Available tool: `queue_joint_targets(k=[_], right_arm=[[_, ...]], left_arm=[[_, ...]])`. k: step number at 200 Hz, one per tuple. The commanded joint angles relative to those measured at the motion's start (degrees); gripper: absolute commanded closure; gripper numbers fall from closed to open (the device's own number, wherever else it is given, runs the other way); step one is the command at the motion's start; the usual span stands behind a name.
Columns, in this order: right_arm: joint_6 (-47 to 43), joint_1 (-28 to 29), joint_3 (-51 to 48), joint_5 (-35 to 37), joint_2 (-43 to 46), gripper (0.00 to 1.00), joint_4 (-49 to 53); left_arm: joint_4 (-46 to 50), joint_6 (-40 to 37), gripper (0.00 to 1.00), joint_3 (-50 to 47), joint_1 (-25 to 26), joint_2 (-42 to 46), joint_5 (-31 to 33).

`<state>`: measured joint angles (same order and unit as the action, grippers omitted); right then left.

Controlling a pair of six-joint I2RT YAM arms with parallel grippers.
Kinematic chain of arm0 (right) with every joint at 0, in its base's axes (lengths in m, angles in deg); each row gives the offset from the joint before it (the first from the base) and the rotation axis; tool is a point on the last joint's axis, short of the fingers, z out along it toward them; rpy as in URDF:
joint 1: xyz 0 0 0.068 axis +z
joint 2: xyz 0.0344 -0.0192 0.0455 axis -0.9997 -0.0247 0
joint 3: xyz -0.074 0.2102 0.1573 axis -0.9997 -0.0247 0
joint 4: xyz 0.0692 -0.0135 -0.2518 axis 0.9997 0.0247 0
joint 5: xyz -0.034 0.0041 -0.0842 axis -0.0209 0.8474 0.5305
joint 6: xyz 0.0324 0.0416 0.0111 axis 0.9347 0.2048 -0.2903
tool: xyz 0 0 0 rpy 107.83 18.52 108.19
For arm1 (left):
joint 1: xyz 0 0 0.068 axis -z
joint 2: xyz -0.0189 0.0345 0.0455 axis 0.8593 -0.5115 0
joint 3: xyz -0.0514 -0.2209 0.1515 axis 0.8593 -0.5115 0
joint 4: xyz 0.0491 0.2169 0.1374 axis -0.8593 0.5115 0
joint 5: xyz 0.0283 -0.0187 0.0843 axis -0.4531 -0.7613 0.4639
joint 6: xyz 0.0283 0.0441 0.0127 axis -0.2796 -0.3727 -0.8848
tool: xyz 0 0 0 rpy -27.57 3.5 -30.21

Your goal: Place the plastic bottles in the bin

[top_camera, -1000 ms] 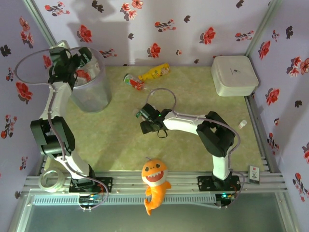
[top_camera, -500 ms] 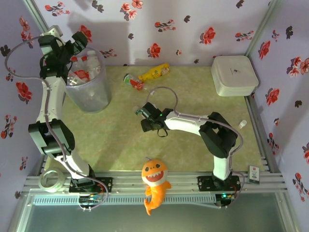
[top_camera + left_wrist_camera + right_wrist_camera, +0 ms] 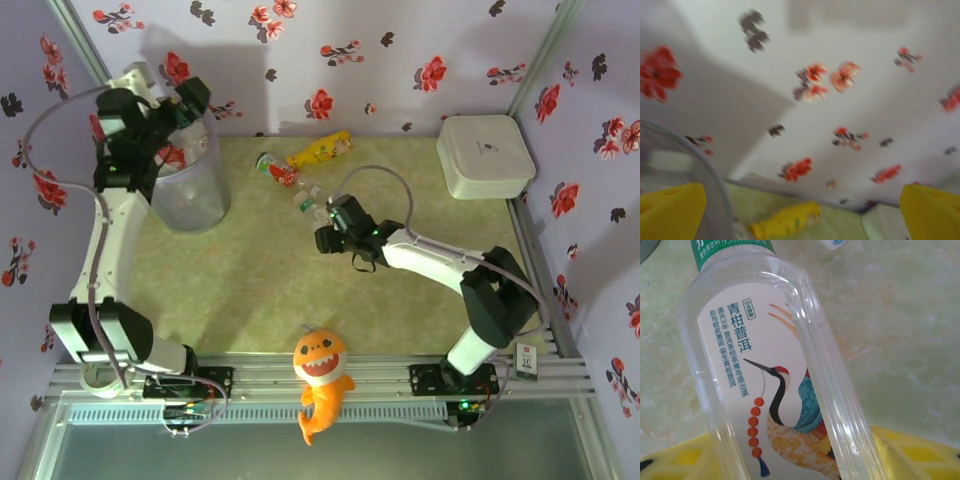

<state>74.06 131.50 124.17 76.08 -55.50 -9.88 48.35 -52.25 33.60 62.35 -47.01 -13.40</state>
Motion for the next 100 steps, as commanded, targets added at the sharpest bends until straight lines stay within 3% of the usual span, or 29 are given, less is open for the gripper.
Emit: queue_joint_targets(k=[1, 27, 51, 100], right_arm=[[-3.7, -2.5, -3.6, -4.2, 4.4, 0.38, -7.9], [-7.7, -2.7, -8.2, -5.3, 8.5, 0.39, -17.6], [-8.1, -2.5, -12.4, -5.5, 11.3, 0.43, -27.3], [-6.7, -1.1, -15.3, -5.3, 14.1, 0.43, -35.4]], left_arm=[[1.1, 0.2, 0.0, -4.6, 5.4, 3.1, 1.3], [-5.9, 6.9, 0.0, -13.1, 14.4, 5.3, 1.5], [-8.6, 9.9, 0.0, -15.3, 21.3, 2.4, 1.2], [-17.2, 17.3, 0.01, -19.0, 26.1, -3.8, 3.7]])
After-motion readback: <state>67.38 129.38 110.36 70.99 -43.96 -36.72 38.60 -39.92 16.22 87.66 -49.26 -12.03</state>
